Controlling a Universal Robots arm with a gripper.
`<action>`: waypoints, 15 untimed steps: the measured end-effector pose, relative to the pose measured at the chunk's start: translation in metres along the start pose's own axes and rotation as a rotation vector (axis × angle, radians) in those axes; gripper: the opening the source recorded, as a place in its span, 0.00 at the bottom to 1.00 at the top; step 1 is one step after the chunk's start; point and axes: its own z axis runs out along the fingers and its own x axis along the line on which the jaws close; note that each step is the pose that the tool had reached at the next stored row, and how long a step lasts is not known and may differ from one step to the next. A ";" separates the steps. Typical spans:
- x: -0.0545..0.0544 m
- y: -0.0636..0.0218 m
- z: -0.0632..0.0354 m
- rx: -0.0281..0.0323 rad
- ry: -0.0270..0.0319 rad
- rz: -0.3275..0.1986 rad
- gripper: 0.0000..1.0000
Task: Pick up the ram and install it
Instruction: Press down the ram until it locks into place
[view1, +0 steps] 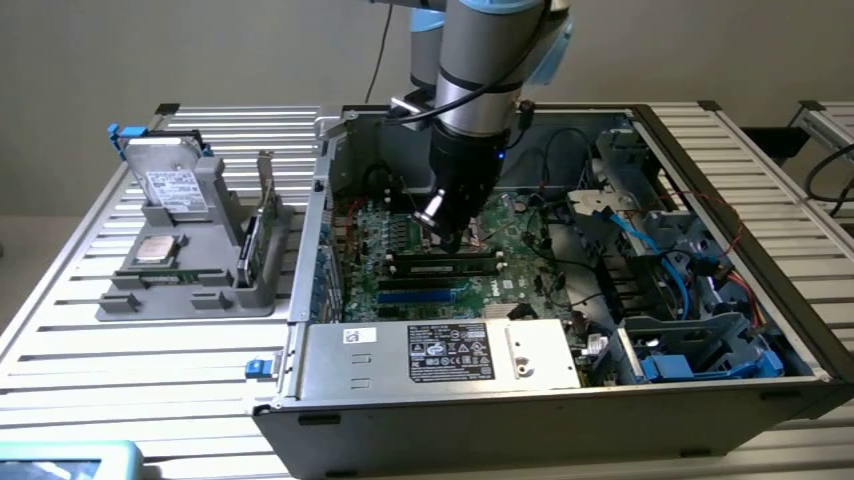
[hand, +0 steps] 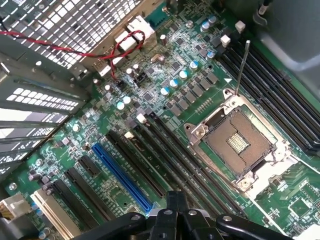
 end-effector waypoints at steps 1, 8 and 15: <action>0.000 0.0000 0.0000 -0.0004 -0.0008 0.013 0.11; 0.000 0.0000 0.0000 -0.0033 -0.0058 0.108 0.11; 0.000 0.0000 0.0001 -0.0042 -0.0131 0.197 0.11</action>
